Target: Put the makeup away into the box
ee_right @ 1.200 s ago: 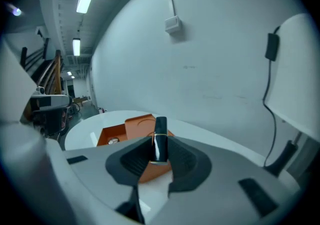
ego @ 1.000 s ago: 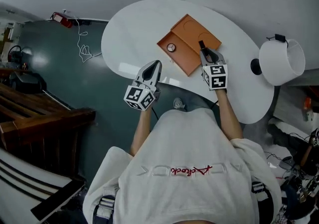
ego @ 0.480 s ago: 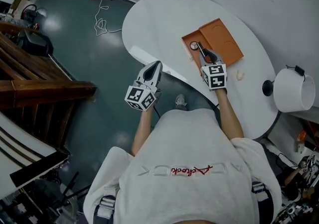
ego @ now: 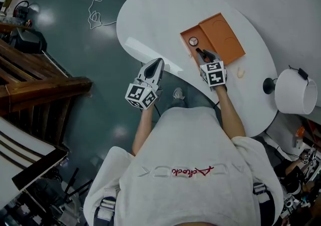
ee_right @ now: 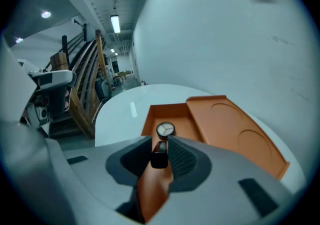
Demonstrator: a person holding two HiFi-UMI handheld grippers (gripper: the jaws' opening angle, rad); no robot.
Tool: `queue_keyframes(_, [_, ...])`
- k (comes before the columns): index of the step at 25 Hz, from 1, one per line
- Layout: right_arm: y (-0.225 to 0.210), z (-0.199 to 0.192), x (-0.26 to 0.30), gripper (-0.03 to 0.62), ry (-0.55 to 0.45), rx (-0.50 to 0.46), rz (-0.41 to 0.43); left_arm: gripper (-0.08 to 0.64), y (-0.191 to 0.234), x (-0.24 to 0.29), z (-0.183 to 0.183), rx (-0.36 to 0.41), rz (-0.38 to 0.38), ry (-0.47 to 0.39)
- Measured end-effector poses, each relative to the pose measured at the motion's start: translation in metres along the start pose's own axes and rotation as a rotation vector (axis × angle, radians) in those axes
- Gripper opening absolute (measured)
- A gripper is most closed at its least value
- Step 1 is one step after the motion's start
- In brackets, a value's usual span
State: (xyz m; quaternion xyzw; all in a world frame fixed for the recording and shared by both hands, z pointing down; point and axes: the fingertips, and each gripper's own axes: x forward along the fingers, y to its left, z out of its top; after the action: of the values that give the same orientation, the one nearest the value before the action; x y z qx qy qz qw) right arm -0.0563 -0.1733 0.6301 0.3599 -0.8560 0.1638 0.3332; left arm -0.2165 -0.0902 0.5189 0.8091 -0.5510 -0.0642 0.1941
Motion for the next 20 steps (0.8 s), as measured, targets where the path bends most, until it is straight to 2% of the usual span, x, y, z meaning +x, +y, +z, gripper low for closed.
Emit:
queue_keyframes(9, [0.009, -0.021, 0.027, 0.107, 0.191, -0.028, 0.029, 0.011, 0.025, -0.006, -0.004, -0.035, 0.049, 0.002])
queue_keyframes(15, [0.01, -0.027, 0.035, 0.109, 0.247, -0.048, 0.002, 0.009, 0.035, -0.011, -0.001, -0.041, 0.065, -0.003])
queue_keyframes(20, [0.007, -0.027, 0.037, 0.112, 0.244, -0.043, -0.003, 0.009, 0.036, -0.013, -0.002, -0.039, 0.064, -0.002])
